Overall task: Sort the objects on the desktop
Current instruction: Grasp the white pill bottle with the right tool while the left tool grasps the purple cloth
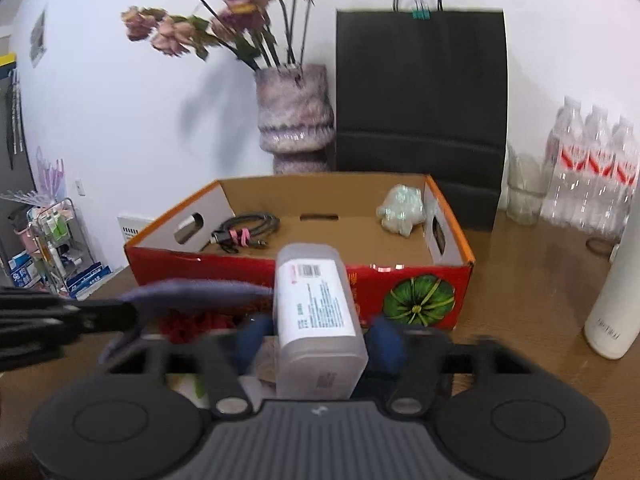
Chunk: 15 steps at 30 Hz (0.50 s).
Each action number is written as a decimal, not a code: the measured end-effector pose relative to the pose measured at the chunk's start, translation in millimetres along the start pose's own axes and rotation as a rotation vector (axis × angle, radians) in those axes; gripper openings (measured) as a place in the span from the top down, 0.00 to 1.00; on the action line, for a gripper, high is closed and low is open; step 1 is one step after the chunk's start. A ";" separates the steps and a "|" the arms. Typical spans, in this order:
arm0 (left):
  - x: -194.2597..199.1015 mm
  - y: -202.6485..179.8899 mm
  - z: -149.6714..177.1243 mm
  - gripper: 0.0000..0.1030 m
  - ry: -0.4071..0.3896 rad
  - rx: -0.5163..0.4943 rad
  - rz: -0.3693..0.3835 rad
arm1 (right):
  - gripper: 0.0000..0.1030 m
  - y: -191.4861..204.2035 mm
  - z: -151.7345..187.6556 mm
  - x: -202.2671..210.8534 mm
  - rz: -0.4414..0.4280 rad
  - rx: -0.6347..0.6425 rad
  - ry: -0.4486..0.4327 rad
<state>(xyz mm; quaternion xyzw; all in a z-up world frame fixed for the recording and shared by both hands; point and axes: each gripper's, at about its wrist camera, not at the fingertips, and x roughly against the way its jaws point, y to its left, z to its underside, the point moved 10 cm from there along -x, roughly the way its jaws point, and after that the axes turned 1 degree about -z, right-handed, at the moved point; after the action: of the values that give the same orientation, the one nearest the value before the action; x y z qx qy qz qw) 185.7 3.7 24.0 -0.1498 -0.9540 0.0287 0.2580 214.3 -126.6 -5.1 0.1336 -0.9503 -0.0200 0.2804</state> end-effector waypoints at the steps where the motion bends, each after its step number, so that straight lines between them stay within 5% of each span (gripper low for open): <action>1: 4.2 -0.2 -3.9 0.97 -0.012 0.005 -0.006 | 0.62 -0.3 0.5 0.2 -0.004 -0.014 -0.001; 15: 53.6 2.0 -93.2 0.97 -0.212 -0.038 -0.075 | 0.62 -1.9 -47.9 78.5 0.023 0.000 -0.194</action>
<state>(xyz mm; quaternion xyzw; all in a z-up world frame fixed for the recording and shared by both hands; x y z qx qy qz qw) 188.9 19.6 130.3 -0.1152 -0.9813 0.0167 0.1535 177.1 -147.5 76.5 0.1202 -0.9745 -0.0297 0.1871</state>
